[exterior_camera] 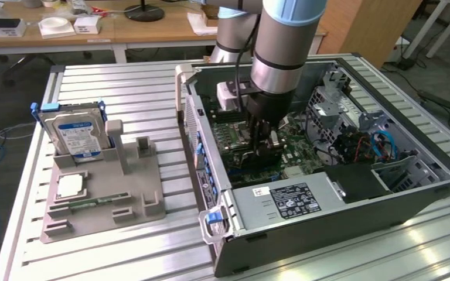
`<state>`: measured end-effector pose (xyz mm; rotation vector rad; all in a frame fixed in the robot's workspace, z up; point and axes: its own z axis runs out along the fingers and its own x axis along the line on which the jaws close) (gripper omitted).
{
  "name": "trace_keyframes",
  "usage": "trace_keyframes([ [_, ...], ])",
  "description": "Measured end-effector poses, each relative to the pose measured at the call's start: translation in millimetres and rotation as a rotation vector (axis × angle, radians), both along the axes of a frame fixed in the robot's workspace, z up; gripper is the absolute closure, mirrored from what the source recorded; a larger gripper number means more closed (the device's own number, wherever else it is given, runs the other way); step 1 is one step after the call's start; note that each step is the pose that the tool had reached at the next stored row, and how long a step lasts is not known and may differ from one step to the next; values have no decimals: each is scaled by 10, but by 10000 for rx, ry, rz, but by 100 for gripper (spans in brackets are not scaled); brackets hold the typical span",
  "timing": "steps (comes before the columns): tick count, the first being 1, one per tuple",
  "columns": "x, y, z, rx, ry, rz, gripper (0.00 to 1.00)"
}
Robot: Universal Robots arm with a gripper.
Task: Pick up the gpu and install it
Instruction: 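Insert the gpu into the slot, then press down on the gpu until it lock into place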
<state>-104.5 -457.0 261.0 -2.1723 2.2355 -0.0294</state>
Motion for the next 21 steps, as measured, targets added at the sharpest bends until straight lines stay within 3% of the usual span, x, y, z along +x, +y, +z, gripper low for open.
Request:
trace_keyframes([
  [5, 0, 0, 143, -1, -63, 0, 67],
  [8, 0, 0, 143, 1, -66, 0, 68],
  [13, 0, 0, 143, 0, -65, -1, 90],
  [21, 0, 0, 144, 0, -65, 0, 90],
])
